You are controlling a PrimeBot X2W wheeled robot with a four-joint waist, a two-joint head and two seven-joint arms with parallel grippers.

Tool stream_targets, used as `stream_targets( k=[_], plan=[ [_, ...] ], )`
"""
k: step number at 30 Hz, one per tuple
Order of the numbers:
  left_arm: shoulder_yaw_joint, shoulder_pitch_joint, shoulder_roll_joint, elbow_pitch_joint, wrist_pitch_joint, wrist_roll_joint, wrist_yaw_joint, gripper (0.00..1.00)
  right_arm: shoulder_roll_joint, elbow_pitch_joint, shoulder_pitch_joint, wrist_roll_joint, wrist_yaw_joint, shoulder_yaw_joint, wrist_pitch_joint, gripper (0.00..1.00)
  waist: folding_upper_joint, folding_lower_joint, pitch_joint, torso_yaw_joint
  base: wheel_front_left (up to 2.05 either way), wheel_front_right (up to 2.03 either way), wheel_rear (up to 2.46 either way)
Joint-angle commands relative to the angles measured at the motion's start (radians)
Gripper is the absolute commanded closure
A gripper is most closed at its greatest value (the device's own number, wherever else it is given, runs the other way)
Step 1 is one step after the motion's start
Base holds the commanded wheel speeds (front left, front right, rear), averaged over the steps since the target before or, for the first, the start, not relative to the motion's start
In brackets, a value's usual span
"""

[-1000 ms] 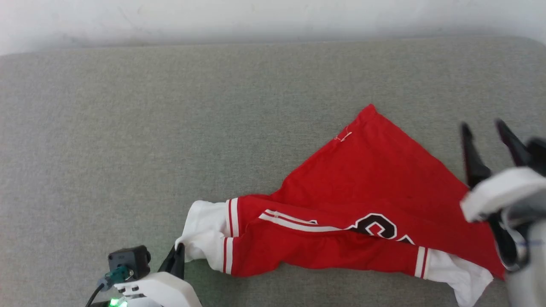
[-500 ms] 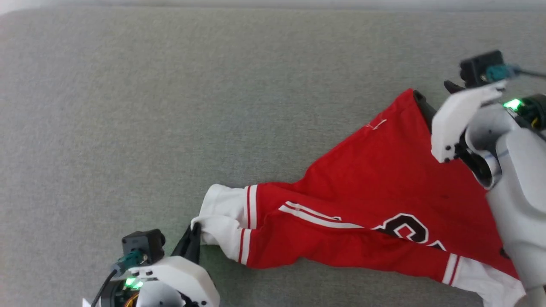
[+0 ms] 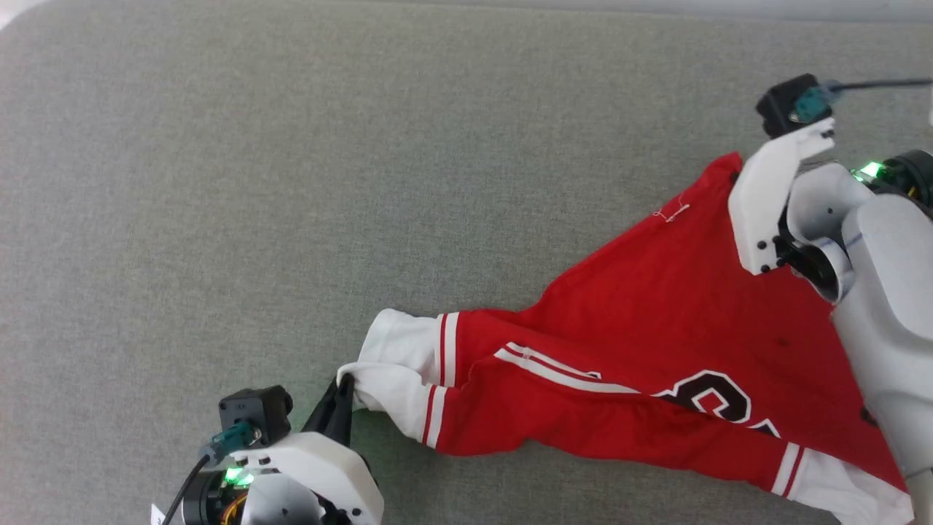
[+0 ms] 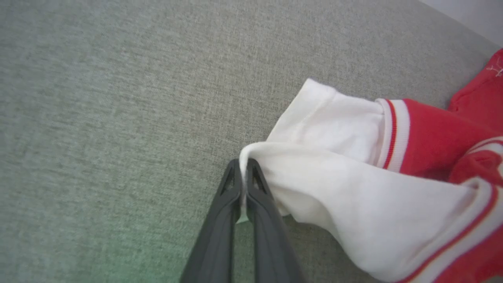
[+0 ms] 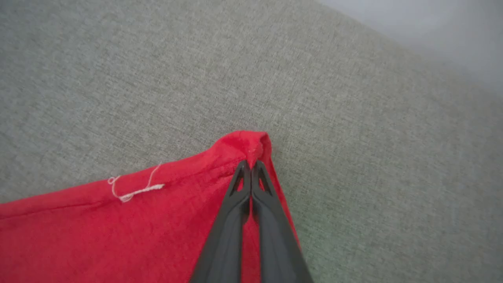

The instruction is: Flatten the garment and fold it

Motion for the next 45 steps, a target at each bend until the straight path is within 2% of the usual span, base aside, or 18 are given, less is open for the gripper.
stream_targets(
  k=[1, 7, 10, 16, 19, 23, 26, 29, 34, 37, 39, 45],
  plan=[
    [0.001, 0.007, 0.006, 0.016, 0.001, -0.004, 0.004, 1.0, 0.0, -0.007, 0.018, 0.004, -0.001, -0.008, -0.019, 1.0, 0.0, -0.0001, -0.016, -0.011, 0.0, 0.0, 0.0],
    [0.016, 0.026, 0.025, 0.013, -0.012, -0.004, 0.01, 1.0, 0.058, -0.115, 0.195, 0.06, -0.001, -0.122, -0.324, 1.0, 0.0, -0.0001, -0.082, -0.052, 0.0, 0.0, 0.0],
    [0.028, 0.038, 0.038, 0.003, -0.022, -0.002, 0.016, 1.0, 0.083, -0.179, 0.303, 0.07, -0.001, -0.175, -0.44, 1.0, 0.0, -0.0001, -0.114, -0.082, 0.0, 0.0, 0.0],
    [0.072, 0.043, 0.074, -0.039, -0.056, 0.015, 0.039, 1.0, 0.137, -0.318, 0.482, 0.07, -0.001, -0.268, -0.525, 1.0, 0.0, -0.0001, -0.165, -0.147, 0.0, 0.0, 0.0],
    [0.096, 0.022, 0.105, -0.068, -0.063, 0.028, 0.045, 1.0, 0.157, -0.398, 0.553, 0.049, -0.001, -0.322, -0.517, 1.0, 0.0, -0.0001, -0.178, -0.169, 0.0, 0.0, 0.0],
    [0.113, -0.047, 0.154, -0.113, -0.051, 0.047, 0.033, 1.0, 0.168, -0.51, 0.617, 0.025, -0.001, -0.371, -0.448, 1.0, 0.0, -0.0001, -0.182, -0.193, 0.0, 0.0, 0.0],
    [0.107, -0.128, 0.195, -0.144, -0.019, 0.068, 0.012, 1.0, 0.146, -0.602, 0.618, 0.008, -0.001, -0.39, -0.381, 1.0, 0.0, -0.0001, -0.174, -0.209, 0.0, 0.0, 0.0],
    [0.108, -0.228, 0.214, -0.158, 0.005, 0.059, -0.014, 1.0, 0.097, -0.686, 0.58, -0.007, -0.001, -0.381, -0.301, 1.0, 0.0, -0.0001, -0.156, -0.226, 0.0, 0.0, 0.0],
    [0.137, -0.433, 0.219, -0.119, 0.008, 0.01, -0.051, 1.0, -0.021, -0.766, 0.434, -0.001, -0.001, -0.318, -0.17, 1.0, 0.0, -0.0001, -0.098, -0.247, 0.0, 0.0, 0.0],
    [0.149, -0.565, 0.222, -0.077, 0.005, -0.008, -0.067, 1.0, -0.09, -0.771, 0.313, 0.014, -0.001, -0.267, -0.113, 1.0, 0.0, -0.0001, -0.048, -0.255, 0.0, 0.0, 0.0],
    [0.136, -0.658, 0.244, -0.043, 0.01, 0.01, -0.088, 1.0, -0.126, -0.76, 0.226, 0.024, -0.001, -0.236, -0.085, 1.0, 0.0, -0.0001, -0.013, -0.257, 0.0, 0.0, 0.0],
    [0.147, -0.961, 0.249, 0.061, 0.002, 0.017, -0.097, 1.0, -0.182, -0.682, -0.046, 0.043, -0.001, -0.144, -0.041, 1.0, 0.0, -0.0001, 0.098, -0.267, 0.0, 0.0, 0.0]
  ],
)
